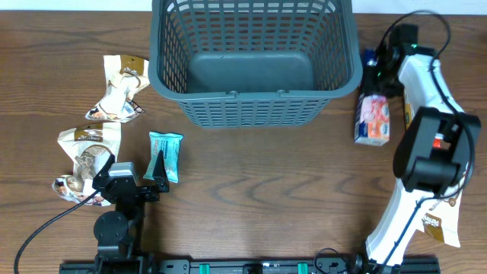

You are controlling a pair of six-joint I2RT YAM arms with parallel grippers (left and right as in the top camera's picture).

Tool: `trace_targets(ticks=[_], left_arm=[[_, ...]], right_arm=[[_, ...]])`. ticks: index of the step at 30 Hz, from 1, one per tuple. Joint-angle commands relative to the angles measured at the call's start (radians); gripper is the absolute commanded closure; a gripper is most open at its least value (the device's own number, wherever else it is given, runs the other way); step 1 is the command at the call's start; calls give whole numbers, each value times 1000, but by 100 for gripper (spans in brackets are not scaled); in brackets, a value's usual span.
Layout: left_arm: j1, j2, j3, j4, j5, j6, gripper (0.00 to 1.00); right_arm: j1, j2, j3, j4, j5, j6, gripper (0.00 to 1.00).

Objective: Pack container
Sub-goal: 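Lift the Kleenex multipack with the right gripper and lower into basket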

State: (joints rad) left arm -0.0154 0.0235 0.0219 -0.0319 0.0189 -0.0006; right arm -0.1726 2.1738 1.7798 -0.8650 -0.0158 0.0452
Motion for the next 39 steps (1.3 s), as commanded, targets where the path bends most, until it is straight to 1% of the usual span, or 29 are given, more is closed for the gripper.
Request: trace_targets(ticks=[1,6,10,13,17,22,24,28,30,34,39], left_arm=[[-4,0,-18,-39,-5,-5,1],[-4,0,-18,-39,-4,-5,2],[-4,0,-18,-39,-4,-5,1],[-4,0,-18,-39,-4,-5,1],[-4,0,-18,-39,-4,-5,1],[-4,0,-18,-39,-3,-6,1],[-4,0,-18,-39,-3,-6,1],[-4,0,-18,-39,-3,-6,1],[-4,0,-18,-39,-3,-6,2],[-4,0,-18,-39,-3,-6,1],[-4,0,-18,-39,-4,-32,1]], right_arm=[[13,-184,98,14,-11,11,99],[21,-316,132,14,-11,-8,99],[43,-423,132,16,-25,-64,99],[87,-492,132,18,-109,-195,99],[193,-561,132,16,-185,-423,99],[353,-611,144,92,-183,-566,99],[420,-610,166,132,-184,-615,99],[523,-580,170,194,-183,-818,99],[552,-547,170,203,-183,-893,99],[562,-450,170,203,-188,-908,99],[557,-320,170,204,-295,-962,99]])
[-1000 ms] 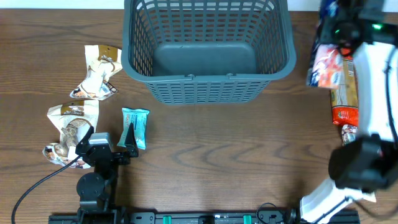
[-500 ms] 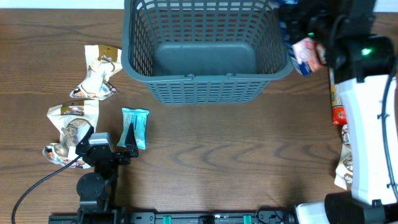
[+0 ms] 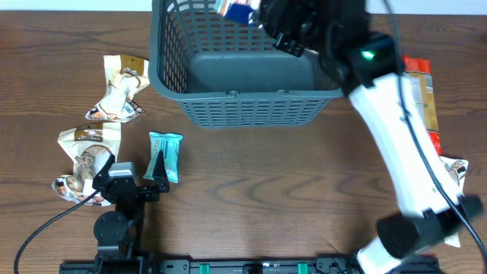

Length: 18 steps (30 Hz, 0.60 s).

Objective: Pack container
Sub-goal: 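Lift the Kleenex multipack with the right gripper and lower into basket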

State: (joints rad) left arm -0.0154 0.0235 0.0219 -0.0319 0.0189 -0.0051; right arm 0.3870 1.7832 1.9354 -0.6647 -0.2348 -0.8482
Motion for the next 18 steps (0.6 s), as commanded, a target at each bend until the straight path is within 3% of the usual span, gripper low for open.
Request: trace_targets(ticks=[1,13,18], left_arm=[[-4,0,-18,-39,-3,-28,1],[-4,0,-18,-39,-3,-28,1],[-4,0,-18,-39,-4,-28,1]], right_arm=[[-1,89,14,-1,-89,-68,99],[5,284,14,-103,-164,-85,99],[4,307,14,-188,-57,-104,99]])
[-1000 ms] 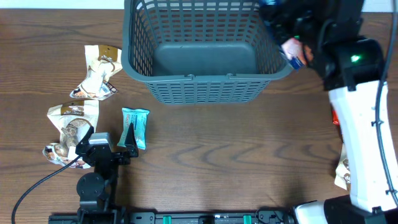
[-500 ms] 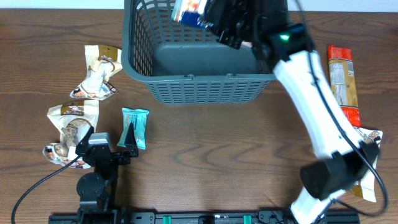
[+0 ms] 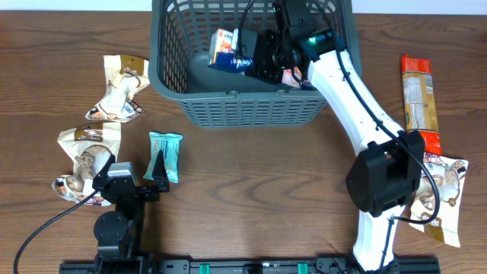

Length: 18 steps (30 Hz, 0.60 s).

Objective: Pack container
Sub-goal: 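Lift the Kleenex multipack with the right gripper and lower into basket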

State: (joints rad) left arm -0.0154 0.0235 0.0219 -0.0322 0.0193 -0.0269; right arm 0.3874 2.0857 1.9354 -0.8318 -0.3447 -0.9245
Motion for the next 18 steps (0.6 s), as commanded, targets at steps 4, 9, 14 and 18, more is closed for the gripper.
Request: trace_targets(ticks=[4,9,14,18], left_arm=[[-4,0,-18,-39,-4,-6,1],[-4,0,-18,-39,-4,-6,1],[-4,0,-18,-39,-4,-6,1],[-4,0,-18,-39,-4,-6,1]], right_arm=[[2,8,14,-71,112,-42,99],[5,7,14,-74,111,-12,57],[17,4,14,-76,93,100,1],[20,-3,16,-76,45,171,1]])
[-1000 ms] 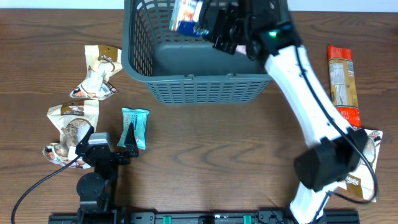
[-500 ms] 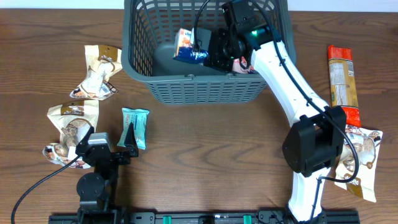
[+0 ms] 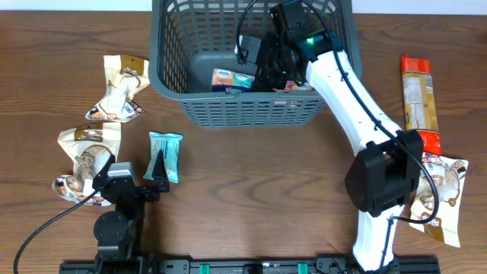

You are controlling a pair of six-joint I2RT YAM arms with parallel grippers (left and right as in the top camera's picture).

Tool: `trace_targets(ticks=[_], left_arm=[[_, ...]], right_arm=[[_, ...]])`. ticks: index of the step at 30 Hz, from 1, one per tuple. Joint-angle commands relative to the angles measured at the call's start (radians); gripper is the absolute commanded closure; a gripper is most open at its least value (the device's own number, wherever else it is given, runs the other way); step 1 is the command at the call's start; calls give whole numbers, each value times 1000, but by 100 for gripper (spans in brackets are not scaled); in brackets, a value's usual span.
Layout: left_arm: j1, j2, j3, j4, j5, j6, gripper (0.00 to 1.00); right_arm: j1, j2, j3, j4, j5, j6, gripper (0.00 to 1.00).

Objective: Pack container
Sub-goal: 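Lift the Kleenex multipack with the right gripper and lower into basket, then release the multipack and withdraw the right gripper to the right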

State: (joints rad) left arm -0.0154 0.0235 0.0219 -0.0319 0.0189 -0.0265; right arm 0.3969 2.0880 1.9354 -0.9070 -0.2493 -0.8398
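A grey plastic basket (image 3: pixel 255 96) stands at the back middle of the table. My right gripper (image 3: pixel 260 70) reaches down inside it, right beside a small white, orange and blue packet (image 3: pixel 228 78) that lies low on the basket floor by the front wall. The arm hides the fingers, so their state is unclear. My left gripper (image 3: pixel 157 169) rests at the front left, fingers together, its tip over a teal packet (image 3: pixel 173 151) on the table.
Two crumpled brown-and-white snack bags lie at the left, one (image 3: pixel 122 87) further back and the other (image 3: pixel 84 156) nearer. A long orange packet (image 3: pixel 418 99) and another brown-and-white bag (image 3: pixel 445 199) lie at the right. The right arm spans the basket's right front corner.
The small packet was up in the basket's left middle at the gripper tip; now it lies lower, on the floor by the front wall. The right gripper has dropped slightly. The left arm is unchanged.
The right gripper was at the table's right, by the small packet lying beside the basket. Then it held the packet high over the basket's back rim, then inside the basket. Now the packet lies on the basket floor. The left arm stayed put throughout.
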Motion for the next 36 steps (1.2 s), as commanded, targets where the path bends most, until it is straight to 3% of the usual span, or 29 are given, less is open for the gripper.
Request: trace_targets(ticks=[1,5,9,12,16,19,23,29,36], left_arm=[[-4,0,-18,-39,-4,-6,1],[-4,0,-18,-39,-3,-6,1],[-4,0,-18,-39,-4,-6,1],[-4,0,-18,-39,-3,-6,1],[-4,0,-18,-39,-3,-6,1],[-4,0,-18,-39,-3,-6,1],[-4,0,-18,-39,-3,-6,1],[-4,0,-18,-39,-3,-6,1],[-4,0,-18,-39,-4,-6,1]], right_arm=[[10,-10,20,-2,-74,96,1],[8,-38,92,-2,-206,134,1],[-21,-67,243,-3,-216,187,1],[-89,-89,370,-2,-137,284,1],[-242,-121,478,-11,40,518,1],[-381,-144,484,-80,185,689,1],[-571,-144,483,-303,197,769,5],[-743,-139,439,-494,209,792,2],[-825,-139,268,-521,259,794,1]])
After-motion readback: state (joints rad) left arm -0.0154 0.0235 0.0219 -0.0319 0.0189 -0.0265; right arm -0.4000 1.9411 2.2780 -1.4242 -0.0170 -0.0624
